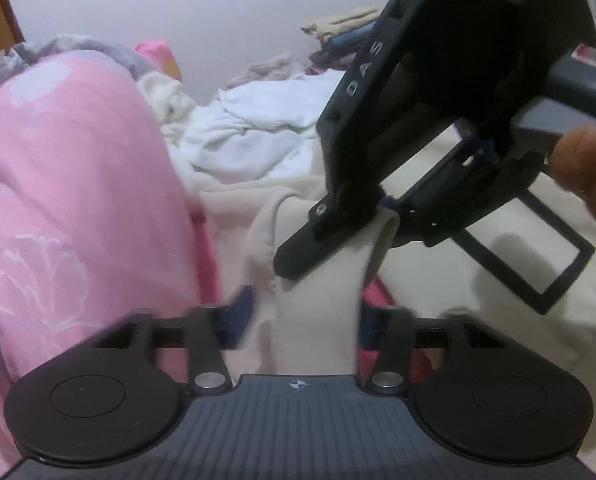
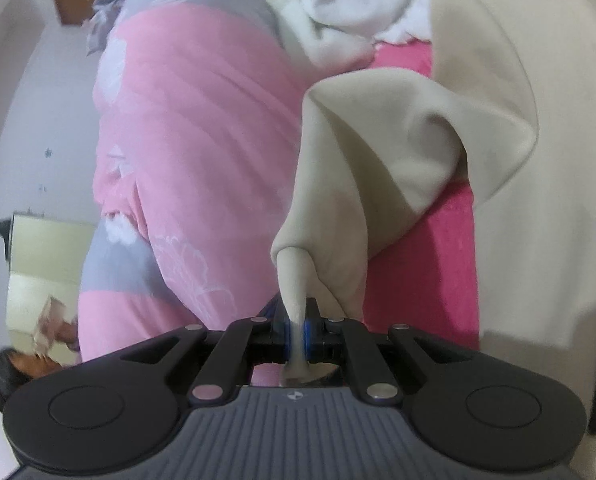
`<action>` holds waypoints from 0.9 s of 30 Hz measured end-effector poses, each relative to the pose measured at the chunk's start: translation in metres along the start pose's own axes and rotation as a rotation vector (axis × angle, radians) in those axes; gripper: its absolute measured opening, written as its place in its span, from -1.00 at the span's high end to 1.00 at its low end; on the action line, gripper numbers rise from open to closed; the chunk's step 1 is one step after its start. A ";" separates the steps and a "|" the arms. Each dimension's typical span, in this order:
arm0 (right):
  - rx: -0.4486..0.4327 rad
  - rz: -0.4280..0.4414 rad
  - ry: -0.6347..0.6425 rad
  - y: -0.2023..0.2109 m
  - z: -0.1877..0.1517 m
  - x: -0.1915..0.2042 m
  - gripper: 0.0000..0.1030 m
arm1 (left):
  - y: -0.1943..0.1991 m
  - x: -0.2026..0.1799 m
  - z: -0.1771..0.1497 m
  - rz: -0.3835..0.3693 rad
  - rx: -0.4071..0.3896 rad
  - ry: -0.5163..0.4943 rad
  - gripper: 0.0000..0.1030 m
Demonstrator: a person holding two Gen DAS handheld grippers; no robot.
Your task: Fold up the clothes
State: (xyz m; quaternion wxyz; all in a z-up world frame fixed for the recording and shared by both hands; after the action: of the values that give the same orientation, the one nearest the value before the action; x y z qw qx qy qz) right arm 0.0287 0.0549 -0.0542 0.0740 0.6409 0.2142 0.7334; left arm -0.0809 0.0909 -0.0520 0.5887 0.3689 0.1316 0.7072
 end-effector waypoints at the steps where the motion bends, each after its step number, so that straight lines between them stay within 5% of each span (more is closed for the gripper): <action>1: -0.001 0.003 -0.014 0.000 0.000 0.000 0.80 | 0.003 0.003 0.002 0.003 -0.013 0.009 0.65; 3: -0.006 0.014 -0.013 0.002 0.002 0.004 0.75 | 0.010 0.010 0.009 0.004 -0.041 0.036 0.82; 5: -0.040 0.031 0.010 0.013 0.010 0.012 0.48 | 0.016 0.024 0.021 0.002 -0.066 0.091 0.84; 7: -0.115 0.031 0.049 0.035 0.020 0.019 -0.08 | 0.023 0.046 0.041 -0.009 -0.079 0.183 0.85; 12: -0.325 -0.031 0.066 0.101 0.049 0.007 -0.13 | 0.050 0.129 0.105 -0.115 -0.142 0.478 0.85; 17: -0.375 -0.102 0.020 0.130 0.052 -0.031 -0.13 | 0.071 0.209 0.155 -0.171 -0.103 0.707 0.85; 23: -0.318 -0.151 -0.029 0.124 0.044 -0.082 -0.13 | 0.101 0.259 0.151 0.036 -0.013 0.738 0.85; 27: -0.265 -0.197 -0.018 0.117 0.042 -0.103 -0.13 | 0.096 0.256 0.110 0.229 0.075 0.601 0.85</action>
State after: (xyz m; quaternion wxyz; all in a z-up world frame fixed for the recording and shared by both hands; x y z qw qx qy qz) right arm 0.1063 -0.0802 -0.0960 0.2311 0.6079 0.1768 0.7388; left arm -0.0859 0.2750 0.1775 0.4261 0.1776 0.2829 0.8408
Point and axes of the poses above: each gripper's, at about its wrist camera, not at the fingertips, and y roughly against the way its jaws point, x to its left, z to its top, the point moved 4 cm from there along -y, roughly the way its jaws point, and after that the axes turned 2 degrees about z, right-handed, at the moved point
